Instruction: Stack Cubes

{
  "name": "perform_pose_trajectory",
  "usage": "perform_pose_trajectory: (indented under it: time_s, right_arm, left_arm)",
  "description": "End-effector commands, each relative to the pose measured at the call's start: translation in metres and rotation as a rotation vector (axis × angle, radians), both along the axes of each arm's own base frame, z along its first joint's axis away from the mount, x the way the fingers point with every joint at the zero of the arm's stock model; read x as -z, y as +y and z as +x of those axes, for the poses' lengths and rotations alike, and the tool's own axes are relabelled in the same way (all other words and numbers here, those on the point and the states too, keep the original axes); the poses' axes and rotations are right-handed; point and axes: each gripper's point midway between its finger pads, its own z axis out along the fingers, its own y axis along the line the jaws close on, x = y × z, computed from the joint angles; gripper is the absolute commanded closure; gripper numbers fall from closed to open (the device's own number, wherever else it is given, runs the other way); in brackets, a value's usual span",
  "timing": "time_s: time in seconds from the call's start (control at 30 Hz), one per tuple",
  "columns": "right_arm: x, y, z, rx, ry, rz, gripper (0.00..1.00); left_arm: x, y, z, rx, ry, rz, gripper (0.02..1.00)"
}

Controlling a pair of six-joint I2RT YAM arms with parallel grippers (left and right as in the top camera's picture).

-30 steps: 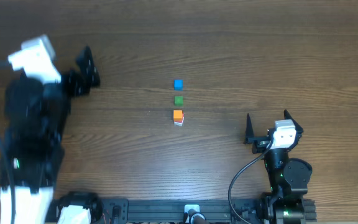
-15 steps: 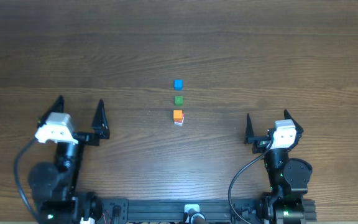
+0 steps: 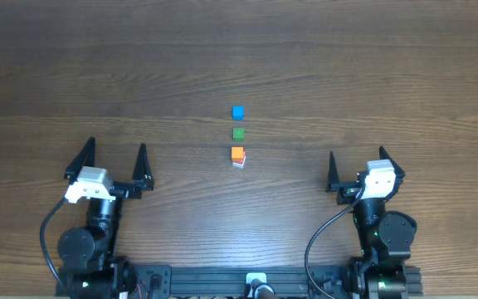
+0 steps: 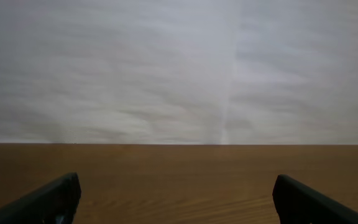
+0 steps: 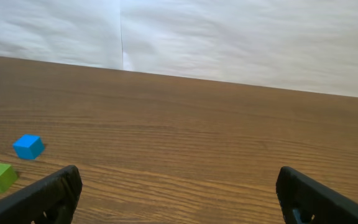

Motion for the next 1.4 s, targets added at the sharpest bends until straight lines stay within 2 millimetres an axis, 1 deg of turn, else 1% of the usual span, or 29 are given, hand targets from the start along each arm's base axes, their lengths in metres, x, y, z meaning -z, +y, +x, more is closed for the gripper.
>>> perform_pose_trajectory:
  time_s: [0.03,0.1,0.2,0.33,0.5,0.6,1.3,1.33,1.4]
  right_arm:
    - [0.001,-0.003,0.000,0.012,-0.002,-0.004,0.007]
    - [0.001,-0.003,0.000,0.012,-0.002,-0.004,0.007]
    - [0.001,-0.003,0.000,0.012,-0.002,-0.004,0.007]
    - [0.001,-0.003,0.000,0.012,-0.002,-0.004,0.007]
    - [0.001,-0.003,0.000,0.012,-0.002,-0.004,0.007]
    - [0.001,-0.003,0.000,0.012,-0.002,-0.004,0.009]
    - [0.001,-0.003,0.000,0.012,-0.002,-0.004,0.007]
    - [0.001,-0.006,0.000,0.027,-0.004,-0.028,0.009]
    - [-0.001,-0.018,0.000,0.095,-0.012,-0.113,0.007]
  left_arm:
    - [0.001,0.001,-0.001,0.000,-0.007,0.020,0.020]
    - [0.001,0.004,0.000,-0.011,-0.006,0.021,0.020]
    - [0.008,0.008,0.001,-0.023,0.022,0.021,0.020]
    - [0.028,0.009,0.003,-0.027,0.106,0.016,0.020]
    - [0.047,0.001,0.002,0.021,0.178,0.046,0.020]
    - [0.057,0.001,0.002,0.024,0.217,0.053,0.020]
    - [0.056,0.001,0.002,0.022,0.215,0.063,0.020]
    - [0.056,0.001,0.002,0.022,0.214,0.063,0.020]
    - [0.056,0.001,0.002,0.022,0.214,0.063,0.020]
